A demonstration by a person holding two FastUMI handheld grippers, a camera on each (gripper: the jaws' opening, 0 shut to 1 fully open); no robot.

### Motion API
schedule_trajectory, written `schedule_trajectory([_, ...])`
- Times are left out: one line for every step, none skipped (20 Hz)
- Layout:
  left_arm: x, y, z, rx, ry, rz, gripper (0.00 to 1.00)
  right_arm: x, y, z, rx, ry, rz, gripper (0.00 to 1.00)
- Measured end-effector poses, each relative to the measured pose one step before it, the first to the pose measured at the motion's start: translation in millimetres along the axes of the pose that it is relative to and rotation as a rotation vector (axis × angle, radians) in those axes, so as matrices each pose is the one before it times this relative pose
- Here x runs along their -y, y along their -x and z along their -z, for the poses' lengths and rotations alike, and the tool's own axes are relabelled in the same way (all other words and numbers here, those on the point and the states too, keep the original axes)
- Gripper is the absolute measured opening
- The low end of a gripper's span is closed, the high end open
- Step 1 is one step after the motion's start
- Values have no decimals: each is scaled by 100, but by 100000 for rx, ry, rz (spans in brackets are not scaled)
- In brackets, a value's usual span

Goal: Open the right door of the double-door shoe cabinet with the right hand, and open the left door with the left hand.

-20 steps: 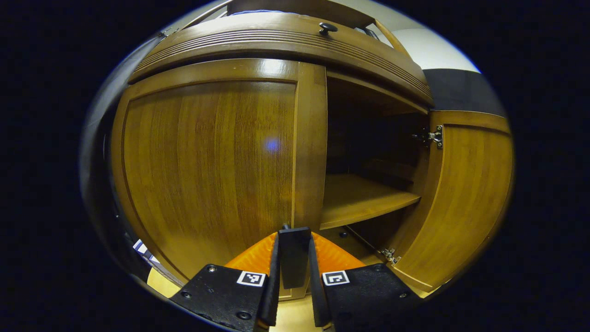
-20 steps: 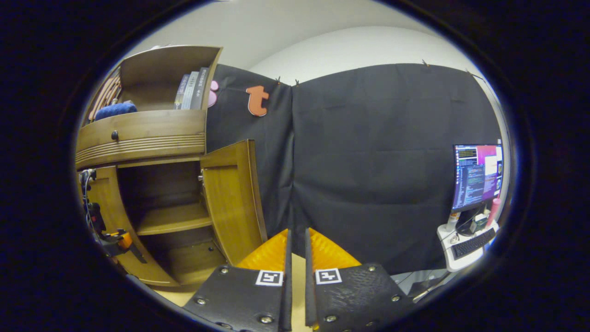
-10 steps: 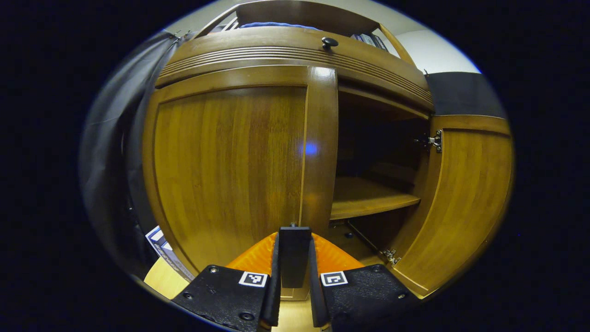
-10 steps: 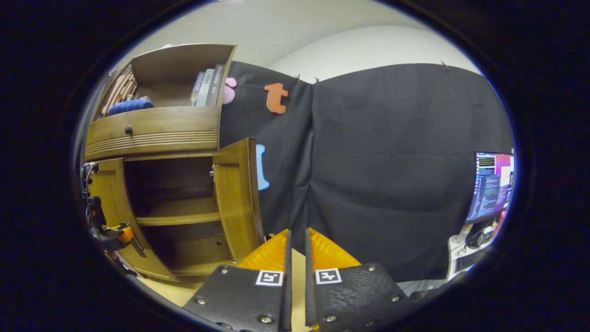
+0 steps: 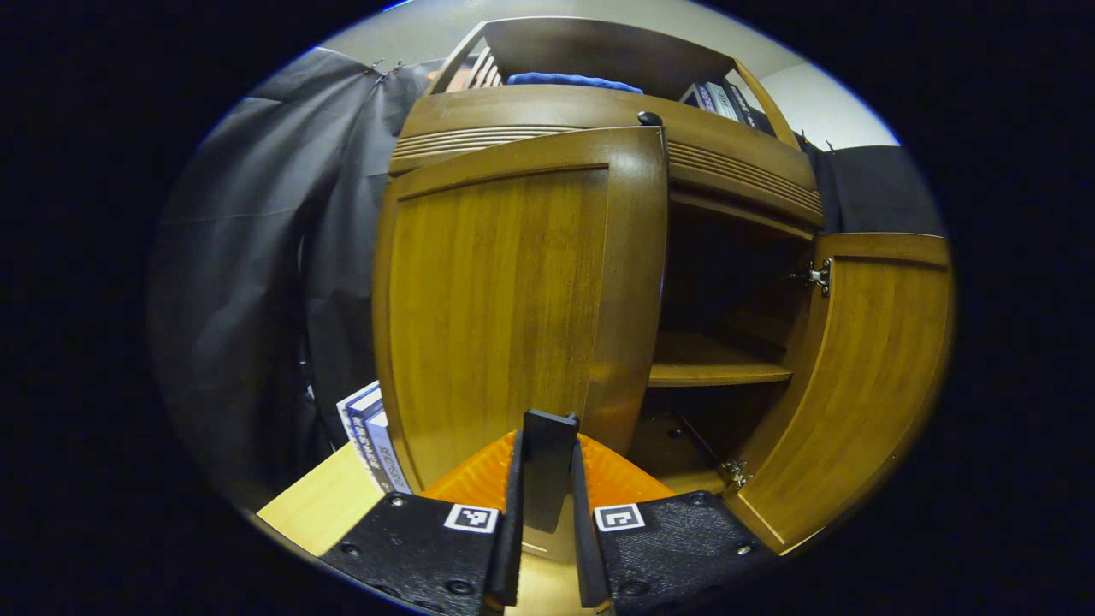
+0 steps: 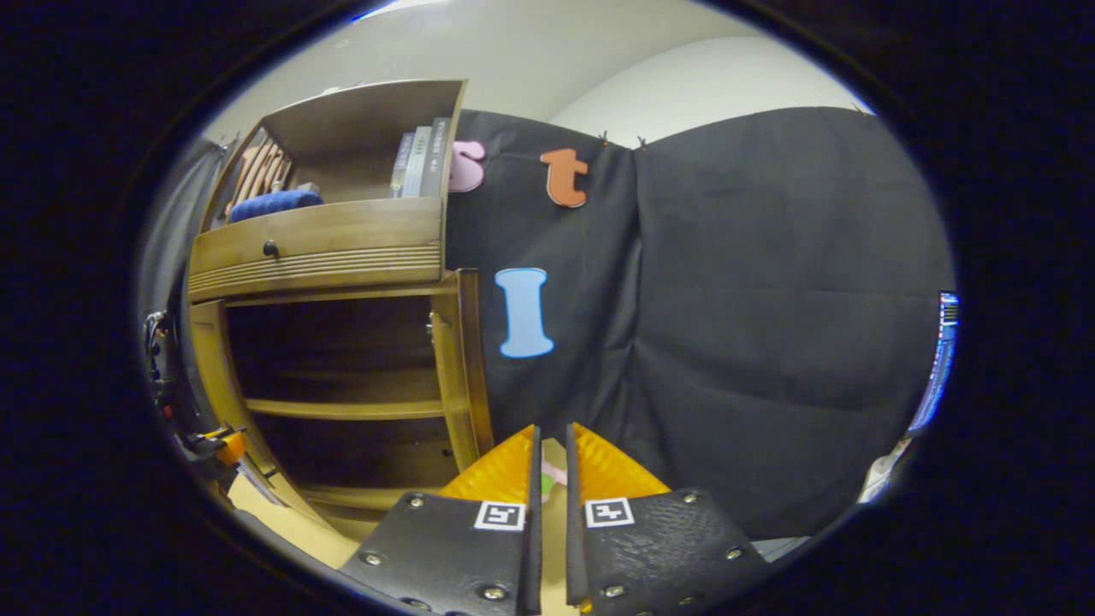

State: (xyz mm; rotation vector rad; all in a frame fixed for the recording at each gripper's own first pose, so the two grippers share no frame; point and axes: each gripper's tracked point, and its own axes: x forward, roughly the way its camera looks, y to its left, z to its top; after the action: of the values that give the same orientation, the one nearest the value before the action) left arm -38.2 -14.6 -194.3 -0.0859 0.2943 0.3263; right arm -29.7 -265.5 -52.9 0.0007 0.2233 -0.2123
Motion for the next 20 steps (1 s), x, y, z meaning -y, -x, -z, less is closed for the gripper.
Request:
schedule_trajectory([-300,683,125,-111,435,-1271,24,-530,-312,67,-158,-39,-2197,11])
schedule_trajectory([-292,250,98,432,284,-1440,23,-373,-386,-39,-92,-20,-2107,11])
schedule_trajectory([-364,645,-121,64,-714,-1201,19,-445,-344,-46,-107,-11,-2028,11])
schedule_trajectory([-387,513,13,-156,-469,-1172,17,19,-464,12,-66,766,-500,11])
schedule_trajectory([-501,382,-24,217,174,-1257,15,104,-138,-103,379,741,-203,11])
schedule_trajectory([-515,435,-27,160,721,-1044,14,25,-78,-184,373,-128,-489,9])
schedule_trajectory([-494,605,83,270,19,-616,12,-56,-70,-24,155,-690,-728,9])
schedule_trajectory([-506,462,14,43,-701,-321,11,24,-8,39,37,-766,-712,9])
schedule_trajectory([-609,483,18,6,-665,-633,10,-6,-70,91,1,-432,-566,9])
schedule_trajectory([-312,482,50,131,-360,-599,8,54,-40,133,-119,173,-385,9])
schedule_trajectory([-676,428,23,-22,549,-1063,8,25,-132,153,-244,470,-233,9])
schedule_trajectory([-673,332,-148,343,707,-964,7,30,6,69,107,265,-297,9])
schedule_trajectory([-560,252,180,-197,727,-773,7,43,5,-39,140,-191,-234,9])
schedule_trajectory([-360,282,-220,529,410,73,6,34,-18,41,154,-393,-340,9])
schedule_trajectory([-402,177,67,-21,98,467,5,2,-32,65,5,-531,-277,9])
schedule_trajectory([-427,239,-20,261,-124,703,5,24,-62,95,-129,-574,-334,9])
schedule_trajectory([-317,104,16,104,92,912,5,-18,-29,54,-176,-593,-271,9])
schedule_trajectory([-249,101,-42,107,334,1258,5,9,-3,166,-161,-554,-259,9])
schedule_trajectory([-175,84,-2,204,443,1271,5,35,46,83,-156,-473,-297,9])
schedule_trajectory([-273,115,-62,-61,69,815,5,17,16,56,-53,-386,-282,9])
